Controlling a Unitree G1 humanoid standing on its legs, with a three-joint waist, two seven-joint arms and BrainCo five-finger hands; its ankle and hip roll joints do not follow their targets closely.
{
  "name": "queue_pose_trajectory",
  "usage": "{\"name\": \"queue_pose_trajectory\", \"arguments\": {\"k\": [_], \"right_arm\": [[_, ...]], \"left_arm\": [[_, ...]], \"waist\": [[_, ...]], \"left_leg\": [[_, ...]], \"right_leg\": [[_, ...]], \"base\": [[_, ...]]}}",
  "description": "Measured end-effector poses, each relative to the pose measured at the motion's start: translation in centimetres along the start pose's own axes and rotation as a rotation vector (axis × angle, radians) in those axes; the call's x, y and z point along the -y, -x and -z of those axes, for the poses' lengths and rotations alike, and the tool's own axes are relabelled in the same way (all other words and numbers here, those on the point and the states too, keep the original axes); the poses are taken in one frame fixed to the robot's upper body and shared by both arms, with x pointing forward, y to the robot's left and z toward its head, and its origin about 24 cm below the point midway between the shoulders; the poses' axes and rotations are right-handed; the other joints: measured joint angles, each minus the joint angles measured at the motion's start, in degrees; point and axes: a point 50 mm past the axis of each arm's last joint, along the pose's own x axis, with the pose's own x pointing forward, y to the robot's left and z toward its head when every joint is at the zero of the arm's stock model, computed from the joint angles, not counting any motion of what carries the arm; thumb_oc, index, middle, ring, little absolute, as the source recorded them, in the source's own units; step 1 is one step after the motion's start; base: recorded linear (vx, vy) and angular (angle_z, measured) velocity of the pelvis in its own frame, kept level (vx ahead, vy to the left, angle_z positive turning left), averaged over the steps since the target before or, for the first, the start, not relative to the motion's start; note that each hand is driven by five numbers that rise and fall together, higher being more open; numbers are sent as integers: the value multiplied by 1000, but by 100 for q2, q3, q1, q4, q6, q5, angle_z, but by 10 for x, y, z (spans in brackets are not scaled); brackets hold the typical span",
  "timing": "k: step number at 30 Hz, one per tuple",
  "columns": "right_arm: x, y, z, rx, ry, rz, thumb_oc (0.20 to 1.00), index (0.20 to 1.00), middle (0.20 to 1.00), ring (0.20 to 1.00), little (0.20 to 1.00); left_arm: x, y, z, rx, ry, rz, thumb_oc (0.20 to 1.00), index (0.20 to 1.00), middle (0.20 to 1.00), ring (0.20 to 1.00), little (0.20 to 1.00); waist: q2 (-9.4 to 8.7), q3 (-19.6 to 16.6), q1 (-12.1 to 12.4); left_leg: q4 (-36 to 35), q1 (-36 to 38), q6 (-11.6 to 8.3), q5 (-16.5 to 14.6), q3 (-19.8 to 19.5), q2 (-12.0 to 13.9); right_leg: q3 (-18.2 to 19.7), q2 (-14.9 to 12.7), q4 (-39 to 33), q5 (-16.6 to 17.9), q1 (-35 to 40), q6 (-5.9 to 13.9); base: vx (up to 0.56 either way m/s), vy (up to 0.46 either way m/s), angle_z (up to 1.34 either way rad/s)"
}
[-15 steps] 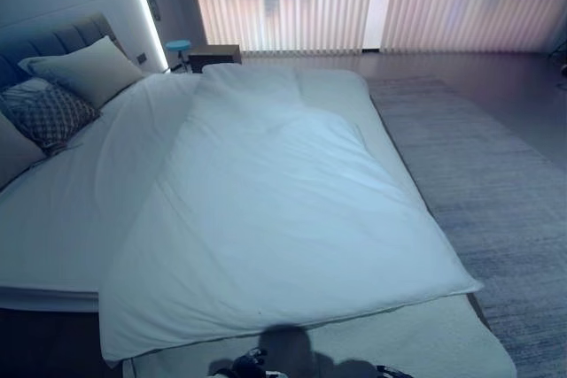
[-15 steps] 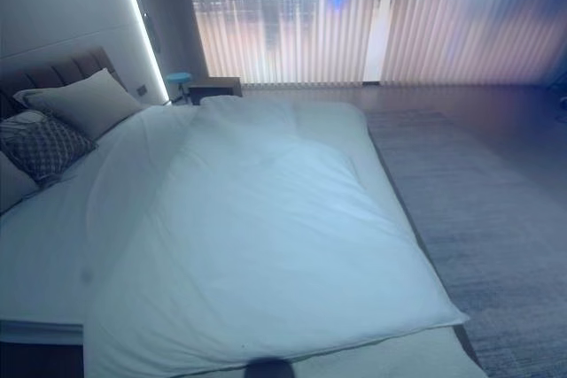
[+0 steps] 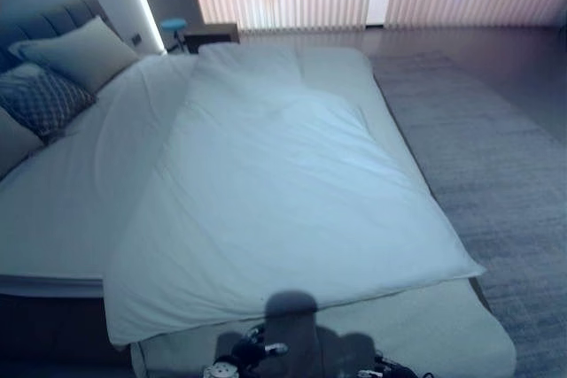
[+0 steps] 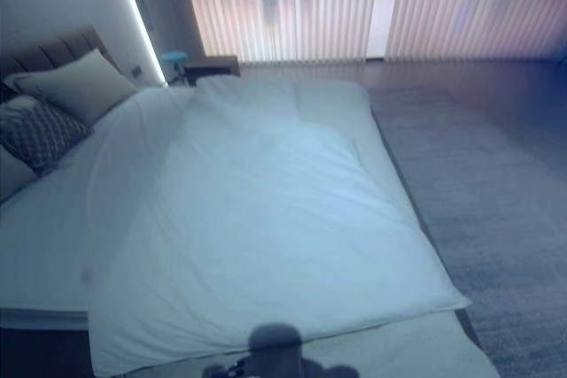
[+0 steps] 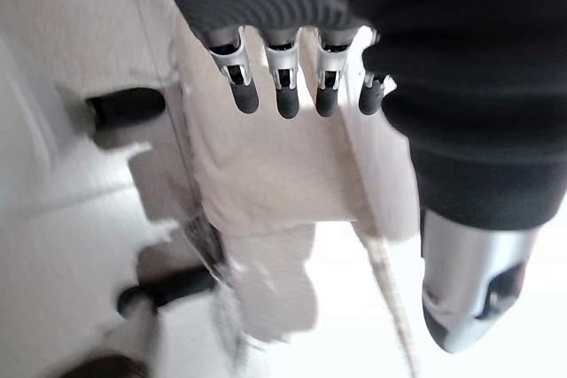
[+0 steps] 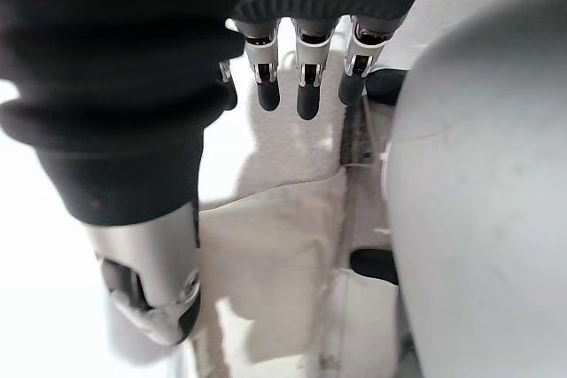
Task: Make the bed
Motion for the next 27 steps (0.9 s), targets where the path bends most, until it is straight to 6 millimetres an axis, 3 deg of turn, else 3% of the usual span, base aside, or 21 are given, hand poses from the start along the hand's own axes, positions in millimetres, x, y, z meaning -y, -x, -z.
{"name": "queue_pose_trajectory", "arguments": {"k": [5,9,13,17,27], "right_arm": [[-8,-8,-64,185,3,-19,1000,1000,1000,1000,1000],[-16,-6,-92,300,-38,-49,1000,1000,1000,1000,1000],[-14,-5,-91,304,-62,-44,1000,1000,1000,1000,1000],[-18,-3,-114,376,-85,-49,1000,1000,1000,1000,1000],[-25,-3,-124,409,-77,-56,1000,1000,1000,1000,1000]], "left_arm": [[3,-12,-88,238,264,-6,1000,1000,1000,1000,1000],[-6,-11,-126,343,466,-53,1000,1000,1000,1000,1000],[-19,-8,-133,377,617,-118,1000,1000,1000,1000,1000],[-32,-4,-153,445,713,-159,1000,1000,1000,1000,1000],[-31,-2,-166,484,841,-154,1000,1000,1000,1000,1000]], "waist": [[-258,834,-47],[-326,1092,-138],[-362,1183,-146],[-531,1429,-200],[-590,1470,-308]], "left_leg": [[752,-988,36,-30,32,-28],[1386,-1625,64,-237,-21,-77],[1655,-2004,35,-302,-95,-80],[1989,-2556,42,-303,-220,-81],[2090,-2776,17,-333,-226,-95]], "right_leg": [[89,-91,1064,-243,-1119,34],[162,-198,1911,-583,-1852,-21],[210,-217,2340,-716,-2301,-66],[217,-216,2661,-745,-2825,-104],[215,-224,2622,-690,-2962,-134]], "base": [[-194,-8,3],[-122,-8,4],[-99,-20,0],[-40,6,4],[5,23,1]]}}
